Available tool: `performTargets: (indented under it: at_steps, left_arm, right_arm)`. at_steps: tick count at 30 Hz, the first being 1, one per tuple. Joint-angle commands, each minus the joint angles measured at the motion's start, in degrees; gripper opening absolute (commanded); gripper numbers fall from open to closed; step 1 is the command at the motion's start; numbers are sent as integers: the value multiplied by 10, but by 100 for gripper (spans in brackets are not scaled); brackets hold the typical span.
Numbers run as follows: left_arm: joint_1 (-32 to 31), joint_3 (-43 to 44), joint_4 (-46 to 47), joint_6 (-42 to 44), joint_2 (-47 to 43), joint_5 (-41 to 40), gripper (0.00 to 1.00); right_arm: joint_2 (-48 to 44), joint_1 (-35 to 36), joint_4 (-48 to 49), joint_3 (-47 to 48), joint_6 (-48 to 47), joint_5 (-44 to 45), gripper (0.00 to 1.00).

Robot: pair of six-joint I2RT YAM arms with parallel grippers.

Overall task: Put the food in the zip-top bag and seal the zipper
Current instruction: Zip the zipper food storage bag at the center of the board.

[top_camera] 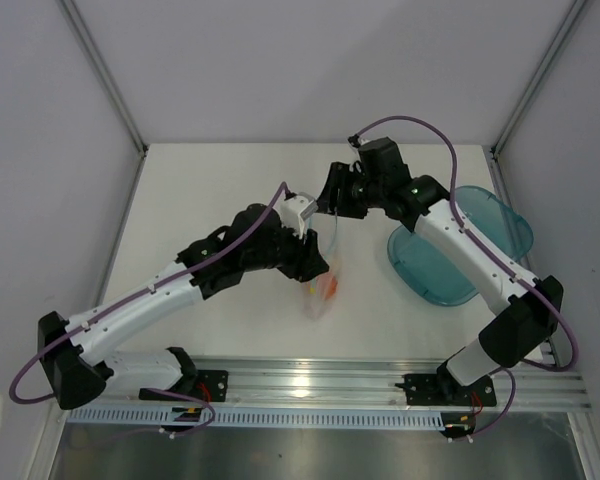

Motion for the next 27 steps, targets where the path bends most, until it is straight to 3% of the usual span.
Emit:
performTargets:
  at_steps: [1,3,4,8,10,13,16,22,23,27]
  left_arm:
    - [-1,39,20,-25,23,15,32]
    - [4,53,15,-33,35,19,14]
    - [5,55,17,-45,40,20,1]
    - [14,27,50,-73,32,35,1]
    - [18,23,57,-86,25,33,1]
    - [18,16,54,-114,15,12,1]
    - [18,-1,68,-146,-3,8,1]
    - [18,-7,62,-228,-30,-25,1]
    - [18,-8,61,-241,-33,-28,1]
    - [18,-14,54,-311,-47,-40,1]
  right_arm:
    - [0,12,-9,26,-24,-2,61]
    - [-13,12,-17,20,-32,25,73]
    - [-34,10,-20,16,-35,40,76]
    - [-117,-14,-28,-30,-46,54,84]
    - [-155,-20,-28,-68,-60,58,93]
    - [-214,-20,-47,-105,-85,66,93]
    - [-268,-4,-63,-136,-109,105,90]
    - [-379,106,22,-255,-143,62,66]
    - [-388,130,34,-283,-141,74,61]
    - [-411,262,82,-349,-138,201,59]
